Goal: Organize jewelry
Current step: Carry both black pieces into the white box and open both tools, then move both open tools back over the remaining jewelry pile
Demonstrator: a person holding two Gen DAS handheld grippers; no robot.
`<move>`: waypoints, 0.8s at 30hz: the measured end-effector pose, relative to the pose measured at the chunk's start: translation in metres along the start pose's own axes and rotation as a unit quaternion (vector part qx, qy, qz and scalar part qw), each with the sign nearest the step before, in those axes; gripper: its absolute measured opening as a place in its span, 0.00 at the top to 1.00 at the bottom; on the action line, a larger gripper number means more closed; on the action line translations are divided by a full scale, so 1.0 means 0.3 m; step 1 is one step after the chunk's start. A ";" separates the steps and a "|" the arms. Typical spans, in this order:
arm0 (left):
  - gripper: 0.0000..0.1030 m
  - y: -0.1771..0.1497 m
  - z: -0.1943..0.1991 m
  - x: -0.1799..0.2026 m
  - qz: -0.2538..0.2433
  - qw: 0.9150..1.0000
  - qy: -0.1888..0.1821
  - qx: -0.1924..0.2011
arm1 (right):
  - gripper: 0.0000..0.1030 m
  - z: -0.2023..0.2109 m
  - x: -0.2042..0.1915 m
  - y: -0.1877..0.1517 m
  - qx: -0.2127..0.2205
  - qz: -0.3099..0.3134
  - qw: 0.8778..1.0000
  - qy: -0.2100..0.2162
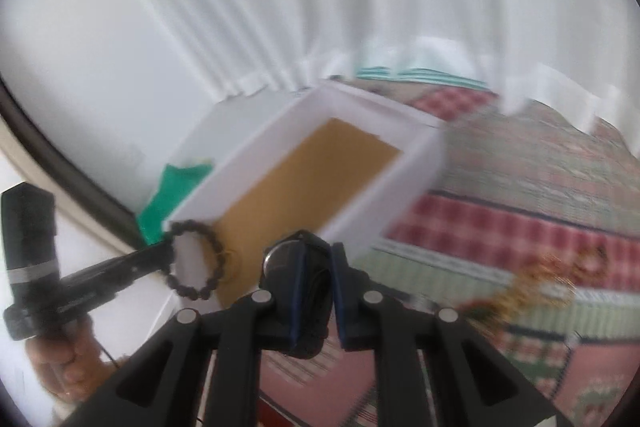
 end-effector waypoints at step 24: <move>0.29 -0.027 -0.383 -0.406 0.041 0.988 0.131 -0.064 | 0.46 -0.697 -0.243 0.112 -0.048 0.060 0.997 0.016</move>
Point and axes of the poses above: each gripper's, at about its wrist camera, not at the fingertips, and z roughly against the way its jaws point, x to its right, y to its top, the point moved 4 cm from there along -z, roughly the way its jaws point, and after that the axes turned 5 degrees about -z, right-handed, at the moved point
